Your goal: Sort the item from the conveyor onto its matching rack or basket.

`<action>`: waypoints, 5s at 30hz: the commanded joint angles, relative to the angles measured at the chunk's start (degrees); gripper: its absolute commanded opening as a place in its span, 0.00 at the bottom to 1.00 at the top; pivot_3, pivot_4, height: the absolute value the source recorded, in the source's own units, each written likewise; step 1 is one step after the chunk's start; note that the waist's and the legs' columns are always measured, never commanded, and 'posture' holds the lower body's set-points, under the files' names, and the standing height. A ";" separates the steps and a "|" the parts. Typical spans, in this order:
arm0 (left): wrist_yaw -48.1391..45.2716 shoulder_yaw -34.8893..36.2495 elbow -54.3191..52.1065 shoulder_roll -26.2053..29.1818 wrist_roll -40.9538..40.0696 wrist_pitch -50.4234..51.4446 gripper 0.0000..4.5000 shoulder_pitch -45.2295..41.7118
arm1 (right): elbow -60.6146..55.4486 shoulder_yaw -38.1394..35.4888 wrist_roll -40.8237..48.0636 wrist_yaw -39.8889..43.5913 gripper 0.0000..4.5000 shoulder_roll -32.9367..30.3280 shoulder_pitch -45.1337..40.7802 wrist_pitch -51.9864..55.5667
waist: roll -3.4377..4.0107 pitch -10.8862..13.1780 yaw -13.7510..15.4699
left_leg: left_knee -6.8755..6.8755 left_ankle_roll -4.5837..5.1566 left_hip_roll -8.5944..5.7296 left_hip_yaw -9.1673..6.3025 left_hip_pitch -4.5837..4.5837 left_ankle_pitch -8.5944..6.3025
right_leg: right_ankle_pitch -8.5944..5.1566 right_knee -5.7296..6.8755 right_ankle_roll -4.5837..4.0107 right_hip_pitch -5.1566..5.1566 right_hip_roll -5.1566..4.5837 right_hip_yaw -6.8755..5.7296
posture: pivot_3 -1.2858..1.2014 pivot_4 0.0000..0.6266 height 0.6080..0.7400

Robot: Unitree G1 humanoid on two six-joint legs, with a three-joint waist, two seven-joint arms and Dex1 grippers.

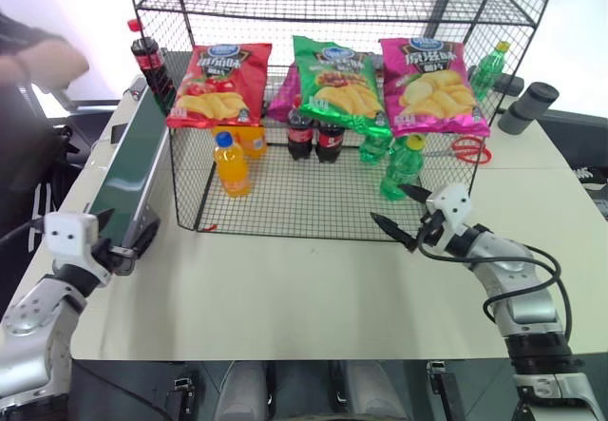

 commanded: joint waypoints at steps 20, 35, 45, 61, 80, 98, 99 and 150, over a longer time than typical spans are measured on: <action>13.14 -0.03 8.83 -4.08 6.88 -10.25 1.00 -9.47 | -23.66 12.39 8.78 3.45 0.99 6.09 4.97 10.80 | -0.17 -0.10 0.06 | 0.03 -0.01 0.01 -0.08 0.00 0.00 | 0.00 0.00 0.01 0.03 -0.04 -0.05 | 0.52 0.24 1.00; 14.12 -0.01 15.09 -6.04 6.28 -15.40 1.00 -13.68 | -27.48 15.45 10.57 2.70 0.99 6.54 5.35 14.74 | -0.19 -0.12 0.09 | 0.03 -0.01 0.00 -0.09 0.00 -0.01 | 0.00 -0.01 0.00 0.03 -0.09 -0.05 | 0.52 0.24 1.00; 13.94 0.31 14.07 -7.44 4.98 -15.30 1.00 -13.07 | -27.53 15.50 11.39 3.10 0.99 6.46 5.29 15.57 | -0.20 -0.12 0.09 | 0.03 -0.01 0.00 -0.09 -0.01 -0.01 | 0.00 -0.02 0.00 0.03 -0.10 -0.05 | 0.52 0.24 1.00; 13.76 0.60 15.85 -6.76 5.42 -16.04 0.70 -12.93 | -27.58 15.75 11.97 3.08 1.00 6.25 5.49 15.69 | -0.20 -0.12 0.10 | 0.03 -0.01 0.00 -0.09 -0.01 -0.01 | 0.00 -0.02 0.00 0.03 -0.11 -0.05 | 0.52 0.24 1.00; -8.15 -2.74 -14.72 10.26 -13.57 5.46 0.63 -4.19 | -24.57 12.72 13.31 3.94 1.00 5.37 1.87 16.52 | -0.39 -0.08 -0.21 | -0.08 -0.06 -0.13 -0.13 -0.20 -0.03 | -0.13 -0.24 -0.27 -0.09 -0.41 -0.11 | 0.52 0.24 1.00; -23.88 -35.84 -9.55 -1.47 -3.26 2.70 0.63 -19.52 | -29.29 10.39 16.73 -3.07 1.00 8.01 2.27 20.97 | -0.25 0.00 0.07 | -0.06 0.00 -0.03 -0.11 -0.24 0.00 | -0.01 -0.11 -0.04 -0.17 -0.09 -0.15 | 0.52 0.24 1.00; -24.57 -36.48 -9.42 -1.84 -3.04 2.64 0.63 -19.87 | -29.62 10.39 16.80 -3.46 1.00 8.10 2.57 21.00 | -0.25 0.00 0.08 | -0.05 0.00 -0.03 -0.10 -0.24 0.00 | -0.01 -0.10 -0.04 -0.16 -0.06 -0.15 | 0.52 0.24 1.00; -10.19 -22.88 -12.89 -4.93 2.69 -3.03 0.98 -2.09 | 31.28 4.09 -6.16 -23.74 0.65 27.82 -22.09 -15.88 | -0.21 0.02 -0.35 | 0.10 0.01 0.01 0.01 -0.13 0.01 | -0.01 0.12 0.03 -0.15 0.09 -0.02 | 0.52 0.24 1.00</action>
